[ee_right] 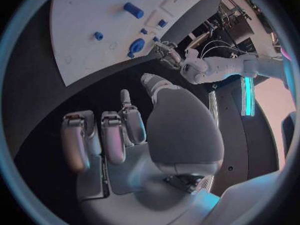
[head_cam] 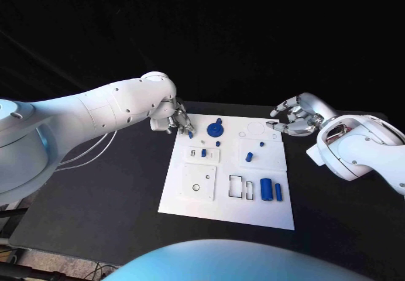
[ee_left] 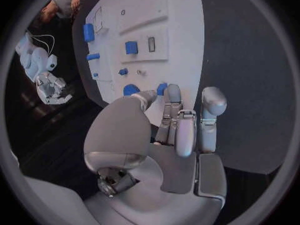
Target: Assemble the parts on the task board
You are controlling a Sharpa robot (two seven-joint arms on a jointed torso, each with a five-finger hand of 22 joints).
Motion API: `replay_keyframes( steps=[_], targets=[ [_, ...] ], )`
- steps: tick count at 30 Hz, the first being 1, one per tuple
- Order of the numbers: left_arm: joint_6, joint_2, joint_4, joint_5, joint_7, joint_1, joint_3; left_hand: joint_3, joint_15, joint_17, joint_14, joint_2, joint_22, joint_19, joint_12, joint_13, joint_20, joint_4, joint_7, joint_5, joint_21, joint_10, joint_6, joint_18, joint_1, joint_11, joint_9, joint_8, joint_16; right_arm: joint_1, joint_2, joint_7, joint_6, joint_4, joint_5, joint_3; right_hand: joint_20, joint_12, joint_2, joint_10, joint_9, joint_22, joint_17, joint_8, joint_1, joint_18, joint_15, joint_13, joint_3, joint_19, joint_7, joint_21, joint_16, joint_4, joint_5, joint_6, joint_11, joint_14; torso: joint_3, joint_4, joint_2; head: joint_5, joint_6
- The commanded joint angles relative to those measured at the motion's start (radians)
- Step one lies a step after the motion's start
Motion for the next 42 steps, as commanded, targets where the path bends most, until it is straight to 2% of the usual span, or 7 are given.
replay_keyframes(
  steps=[1,14,19,26,31,40,42],
  targets=[
    [0.002,0.004,0.000,0.008,0.015,0.000,0.000,0.011,-0.005,0.230,0.086,-0.003,0.097,0.004,0.008,-0.002,-0.006,-0.001,-0.005,-0.007,-0.002,0.002,0.001,0.017,0.013,-0.007,-0.003,0.007,0.005,-0.001,0.001,-0.001,0.008,0.000,-0.006,0.000,-0.006,-0.004,-0.001,-0.004,0.001,0.252,0.257,0.003,-0.011,-0.006,-0.006,0.063,0.008,0.086,0.000,-0.005,0.002,0.000,0.002,-0.009,-0.001,0.105,0.0001,0.0002,0.000,0.002,0.000],
    [0.031,0.004,-0.004,0.008,0.003,0.000,0.000,0.066,-0.008,0.234,0.089,-0.012,0.105,0.010,0.011,-0.012,-0.008,-0.016,-0.008,-0.009,0.002,0.009,0.003,0.016,0.039,-0.010,-0.017,0.010,0.008,-0.001,0.002,-0.001,0.007,-0.001,-0.006,0.000,-0.006,-0.002,0.000,-0.003,0.002,0.251,0.258,0.004,-0.012,-0.006,-0.006,0.064,0.010,0.085,0.000,-0.006,0.002,-0.001,0.003,-0.009,-0.001,0.105,0.0005,-0.0003,0.000,0.003,0.000],
    [0.036,0.004,-0.004,0.007,0.000,0.000,0.000,0.113,-0.010,0.238,0.091,-0.024,0.110,0.014,0.010,-0.022,-0.011,-0.042,-0.011,0.001,0.003,0.015,0.010,0.016,0.058,-0.014,-0.026,0.012,0.010,-0.001,0.002,0.000,0.006,-0.001,-0.006,0.000,-0.006,-0.002,0.000,-0.003,0.002,0.251,0.258,0.004,-0.012,-0.006,-0.006,0.064,0.010,0.085,0.000,-0.006,0.002,-0.001,0.003,-0.009,-0.001,0.105,0.0004,-0.0007,0.000,0.003,0.000],
    [0.022,0.003,-0.002,0.005,0.009,0.000,0.000,0.229,-0.014,0.257,0.102,-0.046,0.126,0.032,0.006,-0.043,-0.015,-0.162,-0.006,0.102,0.023,0.049,0.016,0.011,0.087,-0.013,-0.010,0.051,0.019,-0.002,0.002,0.000,0.003,-0.001,-0.006,0.000,-0.006,-0.003,0.000,-0.003,0.002,0.251,0.257,0.005,-0.013,-0.006,-0.006,0.064,0.010,0.085,0.000,-0.006,0.001,0.000,0.004,-0.009,-0.001,0.104,0.0001,-0.0001,-0.001,0.005,0.000],
    [-0.004,0.000,0.001,0.010,0.019,0.000,-0.001,0.275,-0.015,0.263,0.106,-0.053,0.133,0.048,0.030,-0.018,-0.017,-0.202,-0.005,0.136,0.051,0.087,0.039,0.007,0.078,-0.016,-0.002,0.061,0.022,-0.002,0.003,0.001,0.002,-0.001,-0.006,0.000,-0.006,-0.003,0.000,-0.003,0.002,0.251,0.257,0.005,-0.013,-0.006,-0.006,0.064,0.010,0.085,0.000,-0.006,0.001,0.000,0.004,-0.009,-0.001,0.104,-0.0003,0.0007,-0.001,0.006,0.000],
    [-0.065,-0.012,0.020,0.048,0.032,0.000,-0.002,0.316,-0.027,0.263,0.106,-0.079,0.144,0.073,0.085,0.039,-0.028,-0.251,-0.016,0.255,0.104,0.149,0.082,0.000,0.029,-0.029,0.009,0.067,0.022,-0.002,0.002,0.001,-0.001,-0.002,-0.006,0.000,-0.006,-0.003,0.000,-0.003,0.002,0.251,0.257,0.005,-0.013,-0.006,-0.006,0.064,0.010,0.085,0.000,-0.006,0.001,0.000,0.004,-0.009,-0.001,0.104,-0.0008,0.0000,-0.001,0.009,0.000],
    [-0.086,-0.020,0.034,0.056,0.035,0.000,-0.002,0.321,-0.031,0.263,0.106,-0.088,0.148,0.083,0.099,0.055,-0.032,-0.266,-0.021,0.295,0.125,0.168,0.099,-0.004,0.015,-0.034,0.013,0.066,0.022,-0.002,0.002,0.001,-0.001,-0.002,-0.006,0.000,-0.006,-0.003,0.000,-0.003,0.002,0.251,0.257,0.005,-0.013,-0.006,-0.006,0.064,0.010,0.085,0.000,-0.006,0.001,0.000,0.004,-0.009,-0.001,0.104,-0.0009,-0.0001,-0.001,0.009,0.000]
  ],
)
